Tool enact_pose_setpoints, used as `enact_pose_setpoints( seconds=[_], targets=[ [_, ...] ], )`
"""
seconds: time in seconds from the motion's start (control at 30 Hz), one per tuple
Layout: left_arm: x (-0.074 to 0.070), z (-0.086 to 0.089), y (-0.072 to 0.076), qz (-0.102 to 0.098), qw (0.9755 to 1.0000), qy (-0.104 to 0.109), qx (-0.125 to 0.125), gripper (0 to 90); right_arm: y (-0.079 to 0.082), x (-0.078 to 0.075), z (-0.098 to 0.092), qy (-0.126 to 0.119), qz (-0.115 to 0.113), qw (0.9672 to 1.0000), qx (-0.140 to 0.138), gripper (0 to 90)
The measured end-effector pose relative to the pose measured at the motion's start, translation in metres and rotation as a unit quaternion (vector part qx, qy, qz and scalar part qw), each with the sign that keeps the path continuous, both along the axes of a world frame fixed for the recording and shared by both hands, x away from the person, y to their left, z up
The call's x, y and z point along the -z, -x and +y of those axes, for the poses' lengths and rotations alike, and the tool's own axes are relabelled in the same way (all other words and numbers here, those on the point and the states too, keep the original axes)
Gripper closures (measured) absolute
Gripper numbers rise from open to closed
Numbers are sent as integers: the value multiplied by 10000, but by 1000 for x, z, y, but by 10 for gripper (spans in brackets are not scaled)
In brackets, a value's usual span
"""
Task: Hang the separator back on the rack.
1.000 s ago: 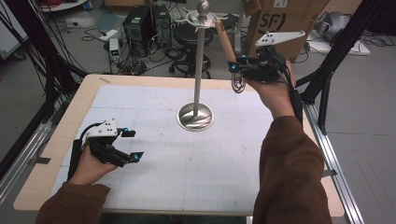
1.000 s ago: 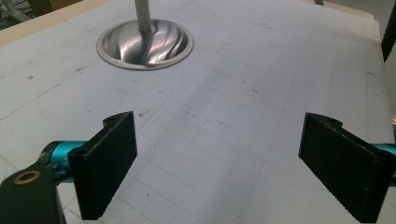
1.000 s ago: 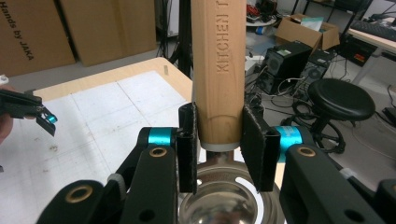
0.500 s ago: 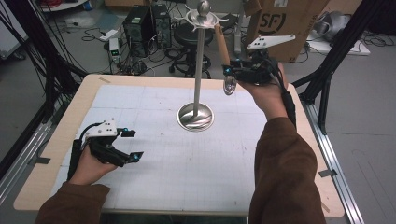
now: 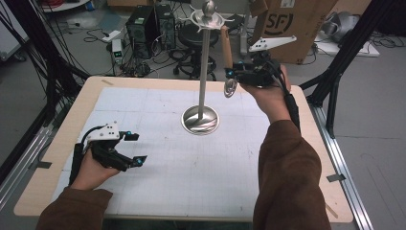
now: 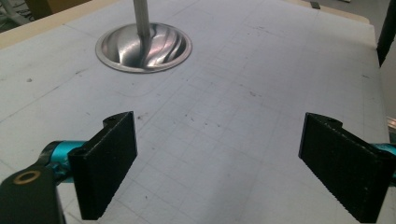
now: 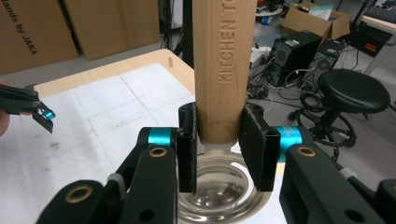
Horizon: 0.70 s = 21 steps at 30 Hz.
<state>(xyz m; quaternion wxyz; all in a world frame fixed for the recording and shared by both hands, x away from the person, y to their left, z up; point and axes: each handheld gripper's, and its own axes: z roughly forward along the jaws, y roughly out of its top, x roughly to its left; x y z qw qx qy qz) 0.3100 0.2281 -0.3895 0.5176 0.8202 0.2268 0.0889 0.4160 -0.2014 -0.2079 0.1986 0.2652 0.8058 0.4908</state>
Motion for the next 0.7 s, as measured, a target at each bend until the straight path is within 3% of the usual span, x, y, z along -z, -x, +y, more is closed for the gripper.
enact_pose_setpoints(
  seconds=[0.7],
  targets=[
    [0, 0, 0, 6, 10000, 28, -11, 120, -4, 3, 3, 77, 3, 10000, 13, 684]
  ],
)
